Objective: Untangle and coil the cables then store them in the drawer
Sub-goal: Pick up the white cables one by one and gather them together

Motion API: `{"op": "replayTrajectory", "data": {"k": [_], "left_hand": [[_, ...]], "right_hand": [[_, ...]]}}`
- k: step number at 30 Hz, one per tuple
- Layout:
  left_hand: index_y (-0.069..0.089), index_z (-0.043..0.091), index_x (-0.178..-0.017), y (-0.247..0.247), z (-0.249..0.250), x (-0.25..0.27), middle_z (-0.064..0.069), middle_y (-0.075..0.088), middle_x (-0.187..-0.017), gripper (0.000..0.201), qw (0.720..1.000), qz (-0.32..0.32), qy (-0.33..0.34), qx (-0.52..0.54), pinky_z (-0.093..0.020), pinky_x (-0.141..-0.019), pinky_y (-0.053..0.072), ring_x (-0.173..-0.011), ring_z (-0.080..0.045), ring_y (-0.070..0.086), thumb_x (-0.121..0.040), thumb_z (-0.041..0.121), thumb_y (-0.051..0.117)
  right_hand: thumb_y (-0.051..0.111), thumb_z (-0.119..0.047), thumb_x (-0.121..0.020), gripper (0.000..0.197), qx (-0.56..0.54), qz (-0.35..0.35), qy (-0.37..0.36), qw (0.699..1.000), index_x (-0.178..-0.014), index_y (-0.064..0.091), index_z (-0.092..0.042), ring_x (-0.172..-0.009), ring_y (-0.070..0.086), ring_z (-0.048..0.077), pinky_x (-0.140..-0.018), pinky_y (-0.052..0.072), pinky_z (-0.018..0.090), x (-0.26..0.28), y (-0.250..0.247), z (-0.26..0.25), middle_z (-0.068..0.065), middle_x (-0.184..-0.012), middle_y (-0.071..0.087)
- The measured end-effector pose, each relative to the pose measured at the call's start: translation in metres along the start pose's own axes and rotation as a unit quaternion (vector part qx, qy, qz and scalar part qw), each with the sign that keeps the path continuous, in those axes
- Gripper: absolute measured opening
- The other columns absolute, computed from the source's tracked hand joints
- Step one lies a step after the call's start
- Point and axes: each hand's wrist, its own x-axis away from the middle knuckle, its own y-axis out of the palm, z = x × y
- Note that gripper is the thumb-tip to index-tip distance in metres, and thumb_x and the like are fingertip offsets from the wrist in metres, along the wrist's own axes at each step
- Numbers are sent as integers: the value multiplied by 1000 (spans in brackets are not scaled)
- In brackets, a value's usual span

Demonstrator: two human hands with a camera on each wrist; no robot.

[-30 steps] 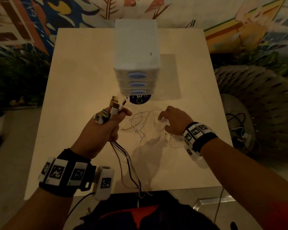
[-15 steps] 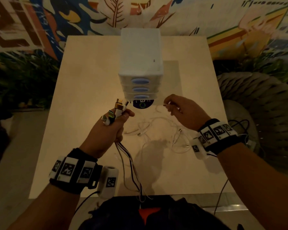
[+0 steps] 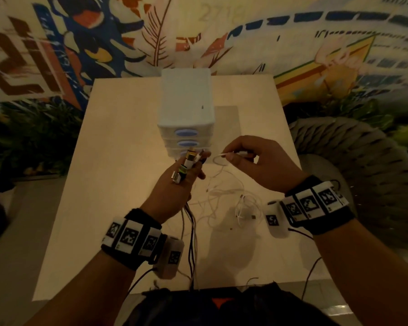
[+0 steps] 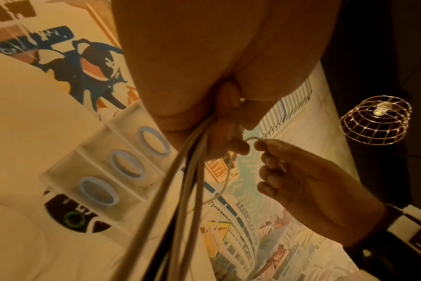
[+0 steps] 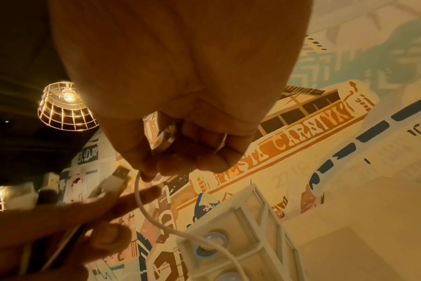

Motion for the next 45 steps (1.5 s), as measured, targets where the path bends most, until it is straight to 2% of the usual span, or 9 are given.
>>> {"op": "replayTrajectory", "data": {"k": [4, 10, 14, 19, 22, 27, 33, 35, 45], "left_hand": [[67, 17, -91, 11, 19, -1, 17, 57, -54, 31, 997, -25, 16, -65, -33, -54, 40, -45, -11, 41, -106, 36, 48], [66, 22, -86, 6, 29, -7, 5, 72, -81, 34, 999, -10, 34, -14, -28, -51, 37, -45, -9, 39, -109, 34, 43], [65, 18, -84, 1, 37, -6, -8, 70, -82, 37, 998, -20, 57, 23, -22, -49, 37, -44, -10, 36, -109, 32, 42], [65, 18, -81, -8, 51, 2, -40, 54, -83, 41, 995, -11, 80, 64, -37, -51, 32, -46, -16, 32, -100, 50, 49], [68, 30, -83, -18, 62, 9, -24, 59, -80, 33, 988, 15, 119, 102, -38, -49, 26, -48, -15, 29, -105, 39, 45], [53, 13, -90, -43, 67, 7, 1, 59, -76, 30, 978, 87, 148, 118, -31, -45, 20, -45, -12, 23, -111, 23, 33], [54, 17, -91, -55, 61, 9, 5, 58, -73, 29, 970, 150, 145, 126, -27, -43, 21, -45, -9, 25, -111, 24, 34], [55, 17, -90, -55, 60, 11, 5, 58, -72, 29, 970, 155, 144, 119, -25, -43, 23, -44, -8, 26, -111, 24, 35], [60, 24, -79, -37, 39, 4, 6, 51, -59, 31, 984, 141, 113, 2, -27, -48, 33, -47, -12, 36, -105, 38, 52]], "right_hand": [[67, -28, -95, 6, 9, -27, -16, 999, -99, 71, -31, -79, 62, 1, -68, 45, 15, 0, 7, -5, -19, -88, 67], [44, -19, -104, 21, -302, -38, 146, 941, -117, 60, -23, -71, 68, 29, -67, 52, 39, 1, 23, 22, 13, -90, 74], [67, -37, -94, 39, -76, -121, 116, 983, -127, 48, -44, -66, 65, 14, -68, 54, 27, 3, 58, 49, -5, -83, 67], [63, -44, -94, 10, 19, -113, 99, 988, -93, 58, -35, -69, 54, 5, -73, 49, 26, -14, 86, 56, -9, -76, 58], [53, -43, -100, 27, 72, -113, 113, 985, -86, 67, -24, -81, 58, 18, -82, 50, 40, -19, 86, 67, -2, -86, 63], [54, -53, -97, 29, 90, -94, 168, 977, -89, 71, -30, -84, 60, 15, -83, 49, 35, -6, 61, 97, -4, -94, 69], [63, -28, -97, 14, 22, 46, 113, 992, -89, 74, -29, -84, 62, 10, -79, 50, 22, -1, 37, 93, -4, -96, 62], [58, -26, -101, 20, -46, 70, 123, 989, -86, 71, -29, -77, 64, 13, -75, 55, 31, -4, 29, 79, -5, -90, 67], [47, -34, -105, 25, -62, 37, 38, 997, -91, 64, -23, -48, 35, 7, -49, 31, 16, 12, 1, -11, -5, -54, 37]]}}
